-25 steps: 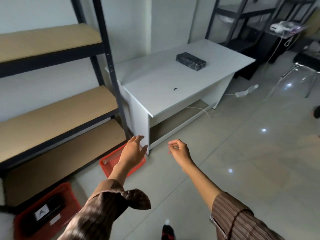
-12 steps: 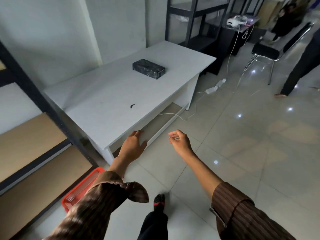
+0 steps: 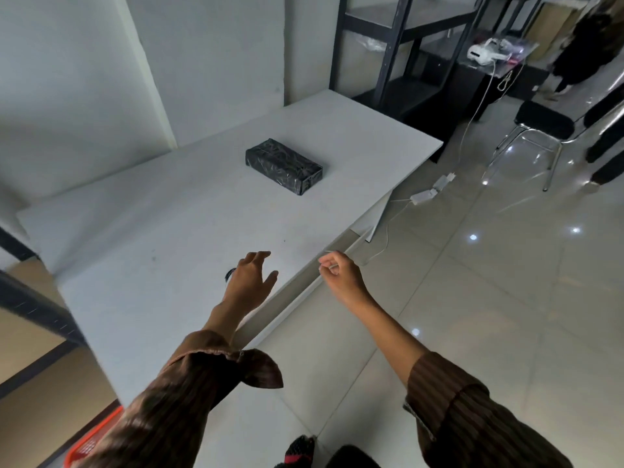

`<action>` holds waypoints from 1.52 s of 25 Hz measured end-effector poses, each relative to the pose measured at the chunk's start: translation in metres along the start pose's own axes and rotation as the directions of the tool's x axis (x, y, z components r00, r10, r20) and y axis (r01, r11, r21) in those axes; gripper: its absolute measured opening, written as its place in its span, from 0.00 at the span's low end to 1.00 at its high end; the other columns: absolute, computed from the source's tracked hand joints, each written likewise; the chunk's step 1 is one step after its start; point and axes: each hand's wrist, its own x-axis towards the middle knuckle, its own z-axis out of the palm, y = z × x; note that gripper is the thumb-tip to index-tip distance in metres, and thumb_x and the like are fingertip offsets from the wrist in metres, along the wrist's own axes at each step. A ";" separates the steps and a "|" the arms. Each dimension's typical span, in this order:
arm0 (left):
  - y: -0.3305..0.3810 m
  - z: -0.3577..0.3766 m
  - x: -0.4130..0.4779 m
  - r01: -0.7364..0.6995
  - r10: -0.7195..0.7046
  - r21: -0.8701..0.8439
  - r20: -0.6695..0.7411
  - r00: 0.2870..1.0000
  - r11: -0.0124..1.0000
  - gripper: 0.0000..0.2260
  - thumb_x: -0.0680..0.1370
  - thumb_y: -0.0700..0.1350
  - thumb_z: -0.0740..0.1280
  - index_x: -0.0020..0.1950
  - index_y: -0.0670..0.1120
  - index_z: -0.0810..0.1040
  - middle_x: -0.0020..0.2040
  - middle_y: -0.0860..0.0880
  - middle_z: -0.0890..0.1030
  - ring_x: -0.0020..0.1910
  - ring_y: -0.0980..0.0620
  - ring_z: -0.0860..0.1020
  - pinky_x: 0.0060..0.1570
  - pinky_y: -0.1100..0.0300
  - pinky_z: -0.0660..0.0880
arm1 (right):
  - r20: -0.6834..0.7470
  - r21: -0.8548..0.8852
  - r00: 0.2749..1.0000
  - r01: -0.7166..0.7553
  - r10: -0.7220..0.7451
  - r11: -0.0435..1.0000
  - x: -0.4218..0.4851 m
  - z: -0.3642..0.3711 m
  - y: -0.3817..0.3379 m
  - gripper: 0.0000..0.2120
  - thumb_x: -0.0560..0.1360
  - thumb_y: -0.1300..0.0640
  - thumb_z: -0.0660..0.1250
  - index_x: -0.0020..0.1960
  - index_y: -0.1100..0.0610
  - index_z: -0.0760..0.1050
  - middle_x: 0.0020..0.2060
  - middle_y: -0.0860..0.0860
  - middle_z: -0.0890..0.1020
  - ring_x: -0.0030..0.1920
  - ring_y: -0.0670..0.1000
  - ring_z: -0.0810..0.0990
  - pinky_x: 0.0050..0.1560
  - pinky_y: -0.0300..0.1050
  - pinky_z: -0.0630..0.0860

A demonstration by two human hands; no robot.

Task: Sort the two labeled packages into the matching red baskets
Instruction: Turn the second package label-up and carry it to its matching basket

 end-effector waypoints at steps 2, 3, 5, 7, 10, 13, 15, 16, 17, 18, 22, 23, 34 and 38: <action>0.000 0.000 0.025 0.010 -0.010 0.024 0.004 1.000 1.000 0.22 0.77 0.45 0.63 0.69 0.41 0.65 0.68 0.38 0.70 0.67 0.39 0.68 0.66 0.46 0.67 | 0.036 -0.044 0.998 0.050 -0.048 0.998 0.034 -0.001 -0.006 0.08 0.73 0.65 0.62 0.51 0.64 0.76 0.53 0.61 0.79 0.45 0.52 0.76 0.53 0.45 0.75; -0.002 -0.001 0.038 0.025 -0.025 0.028 -0.003 1.000 0.999 0.22 0.77 0.45 0.63 0.69 0.41 0.64 0.68 0.38 0.69 0.67 0.39 0.67 0.66 0.46 0.66 | 0.055 -0.073 0.996 0.078 -0.074 0.994 0.052 -0.001 -0.010 0.09 0.73 0.65 0.62 0.51 0.65 0.76 0.53 0.61 0.79 0.45 0.54 0.77 0.53 0.46 0.75; -0.006 0.001 0.062 0.068 -0.067 0.031 -0.029 0.997 0.997 0.23 0.77 0.46 0.64 0.70 0.41 0.63 0.69 0.38 0.68 0.67 0.38 0.67 0.67 0.47 0.66 | 0.104 -0.132 0.987 0.139 -0.125 0.982 0.091 -0.001 -0.016 0.09 0.73 0.66 0.62 0.52 0.66 0.75 0.53 0.62 0.78 0.47 0.58 0.77 0.54 0.48 0.73; -0.009 0.006 0.082 0.113 -0.112 0.043 -0.041 0.993 0.993 0.24 0.77 0.46 0.64 0.71 0.41 0.63 0.70 0.38 0.67 0.68 0.38 0.66 0.67 0.47 0.65 | 0.175 -0.218 0.967 0.220 -0.184 0.951 0.128 -0.001 -0.021 0.10 0.73 0.65 0.63 0.53 0.66 0.75 0.54 0.62 0.77 0.52 0.61 0.76 0.55 0.50 0.72; -0.014 0.017 0.117 0.217 -0.213 0.059 -0.066 0.975 0.974 0.26 0.77 0.47 0.64 0.71 0.42 0.61 0.72 0.38 0.64 0.70 0.39 0.63 0.69 0.47 0.63 | 0.281 -0.334 0.915 0.375 -0.289 0.865 0.191 0.002 -0.026 0.10 0.73 0.63 0.63 0.54 0.64 0.74 0.55 0.63 0.75 0.56 0.62 0.74 0.57 0.55 0.72; -0.013 0.030 0.151 0.332 -0.325 0.050 -0.119 0.938 0.942 0.27 0.77 0.48 0.64 0.72 0.44 0.60 0.75 0.39 0.59 0.73 0.39 0.59 0.70 0.47 0.59 | 0.335 -0.374 0.854 0.509 -0.399 0.775 0.247 0.005 -0.032 0.09 0.71 0.64 0.64 0.50 0.64 0.75 0.52 0.62 0.75 0.56 0.63 0.74 0.53 0.54 0.72; -0.009 0.040 0.170 0.396 -0.385 0.050 -0.147 0.911 0.917 0.28 0.77 0.50 0.63 0.73 0.44 0.58 0.76 0.40 0.55 0.74 0.39 0.55 0.72 0.46 0.56 | 0.370 -0.381 0.806 0.585 -0.462 0.716 0.282 0.007 -0.035 0.10 0.69 0.63 0.66 0.49 0.65 0.75 0.50 0.63 0.76 0.55 0.65 0.75 0.52 0.56 0.73; -0.006 0.046 0.177 0.418 -0.405 0.061 -0.152 0.902 0.907 0.28 0.77 0.50 0.63 0.73 0.44 0.57 0.76 0.40 0.53 0.75 0.39 0.53 0.72 0.46 0.54 | 0.382 -0.398 0.794 0.603 -0.473 0.691 0.296 0.007 -0.036 0.11 0.69 0.61 0.66 0.51 0.66 0.75 0.51 0.64 0.75 0.55 0.65 0.75 0.52 0.56 0.72; -0.003 0.052 0.185 0.447 -0.433 0.066 -0.156 0.888 0.892 0.29 0.77 0.52 0.62 0.74 0.45 0.55 0.77 0.40 0.51 0.75 0.39 0.50 0.73 0.45 0.52 | 0.401 -0.419 0.786 0.614 -0.471 0.669 0.311 0.008 -0.037 0.14 0.70 0.59 0.67 0.52 0.66 0.74 0.53 0.64 0.75 0.57 0.65 0.74 0.54 0.57 0.71; 0.000 0.059 0.192 0.479 -0.465 0.068 -0.156 0.872 0.875 0.30 0.77 0.53 0.62 0.74 0.46 0.54 0.77 0.41 0.48 0.75 0.39 0.48 0.73 0.44 0.50 | 0.421 -0.444 0.783 0.617 -0.457 0.649 0.326 0.008 -0.038 0.17 0.71 0.56 0.67 0.55 0.65 0.73 0.55 0.64 0.74 0.58 0.65 0.73 0.55 0.57 0.70; 0.006 0.084 0.201 0.561 -0.548 0.139 -0.119 0.828 0.816 0.35 0.76 0.59 0.59 0.75 0.47 0.47 0.77 0.41 0.40 0.75 0.40 0.39 0.73 0.41 0.43 | 0.493 -0.568 0.827 0.542 -0.271 0.620 0.369 0.017 -0.042 0.37 0.68 0.41 0.68 0.66 0.62 0.62 0.64 0.64 0.66 0.63 0.65 0.67 0.61 0.58 0.66; 0.006 0.089 0.199 0.563 -0.551 0.163 -0.118 0.826 0.810 0.36 0.76 0.60 0.58 0.75 0.47 0.46 0.77 0.42 0.39 0.75 0.40 0.38 0.73 0.41 0.42 | 0.501 -0.590 0.836 0.518 -0.222 0.619 0.374 0.022 -0.042 0.42 0.66 0.38 0.68 0.69 0.62 0.59 0.65 0.64 0.64 0.64 0.65 0.65 0.62 0.58 0.66; 0.001 0.094 0.196 0.558 -0.540 0.211 -0.138 0.830 0.803 0.43 0.64 0.71 0.42 0.75 0.50 0.41 0.76 0.44 0.38 0.73 0.43 0.34 0.71 0.46 0.35 | 0.549 -0.592 0.812 0.544 -0.197 0.594 0.376 0.032 -0.033 0.48 0.64 0.40 0.70 0.74 0.59 0.52 0.66 0.63 0.63 0.64 0.64 0.64 0.61 0.57 0.65; 0.001 0.095 0.196 0.554 -0.540 0.214 -0.123 0.832 0.805 0.49 0.60 0.76 0.37 0.74 0.50 0.39 0.74 0.47 0.34 0.73 0.44 0.33 0.72 0.45 0.36 | 0.682 -0.494 0.688 0.683 -0.247 0.538 0.356 0.022 -0.028 0.47 0.65 0.39 0.69 0.75 0.56 0.52 0.67 0.62 0.62 0.66 0.63 0.64 0.64 0.57 0.64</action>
